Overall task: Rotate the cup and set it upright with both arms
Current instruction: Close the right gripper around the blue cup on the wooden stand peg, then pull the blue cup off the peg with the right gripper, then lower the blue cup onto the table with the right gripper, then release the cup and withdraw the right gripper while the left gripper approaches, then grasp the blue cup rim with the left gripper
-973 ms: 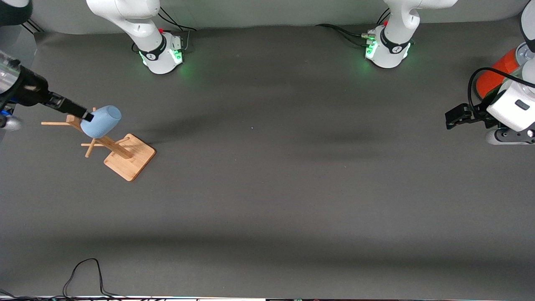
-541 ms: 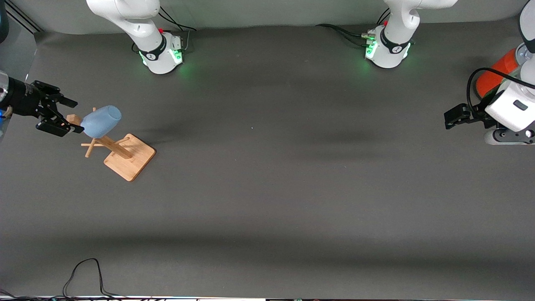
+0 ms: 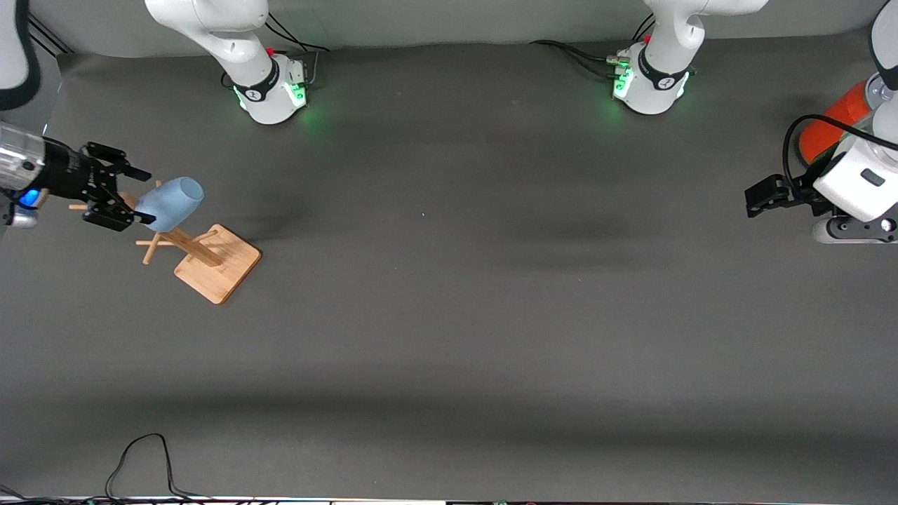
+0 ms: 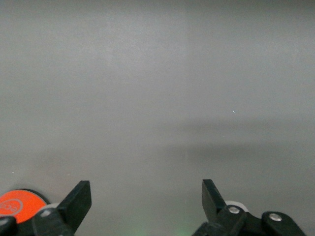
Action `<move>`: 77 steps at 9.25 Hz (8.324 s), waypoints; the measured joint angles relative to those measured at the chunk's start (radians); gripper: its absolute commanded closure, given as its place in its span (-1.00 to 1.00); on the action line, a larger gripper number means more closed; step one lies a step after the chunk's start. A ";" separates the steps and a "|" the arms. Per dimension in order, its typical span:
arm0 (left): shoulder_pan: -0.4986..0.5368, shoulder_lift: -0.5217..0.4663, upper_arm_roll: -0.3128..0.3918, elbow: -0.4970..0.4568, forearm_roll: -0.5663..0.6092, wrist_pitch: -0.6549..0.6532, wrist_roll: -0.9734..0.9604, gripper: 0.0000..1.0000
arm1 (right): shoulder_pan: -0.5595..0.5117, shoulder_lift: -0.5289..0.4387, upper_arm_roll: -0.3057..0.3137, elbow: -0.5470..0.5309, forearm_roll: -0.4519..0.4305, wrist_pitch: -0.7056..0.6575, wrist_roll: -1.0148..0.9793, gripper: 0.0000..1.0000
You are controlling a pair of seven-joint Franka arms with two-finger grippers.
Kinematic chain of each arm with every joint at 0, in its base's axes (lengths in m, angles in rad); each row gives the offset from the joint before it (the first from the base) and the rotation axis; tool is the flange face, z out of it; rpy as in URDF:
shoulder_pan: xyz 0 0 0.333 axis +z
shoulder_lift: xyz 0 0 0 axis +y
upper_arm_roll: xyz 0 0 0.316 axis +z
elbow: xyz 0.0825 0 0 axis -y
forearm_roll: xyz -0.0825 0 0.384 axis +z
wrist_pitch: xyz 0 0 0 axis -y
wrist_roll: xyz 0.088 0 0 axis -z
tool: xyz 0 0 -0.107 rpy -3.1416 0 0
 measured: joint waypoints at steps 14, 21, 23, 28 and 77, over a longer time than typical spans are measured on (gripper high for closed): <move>-0.016 0.005 -0.001 -0.005 0.000 -0.001 0.000 -1.00 | 0.004 -0.016 0.003 -0.041 0.076 0.025 -0.010 -0.24; -0.021 0.005 -0.001 -0.005 0.000 -0.002 0.000 -1.00 | 0.019 -0.062 0.154 0.096 0.239 -0.033 0.196 -0.25; -0.021 0.001 -0.001 -0.005 0.000 -0.004 0.000 -1.00 | 0.023 -0.062 0.288 0.148 0.242 0.025 0.314 -0.25; -0.027 -0.016 -0.003 -0.003 -0.008 0.003 0.000 -1.00 | 0.025 0.022 0.622 0.205 0.150 0.267 0.557 -0.26; -0.725 0.915 -0.353 0.514 0.415 0.038 -0.949 -0.61 | 0.056 -0.016 0.150 0.252 -0.266 -0.028 -0.849 -1.00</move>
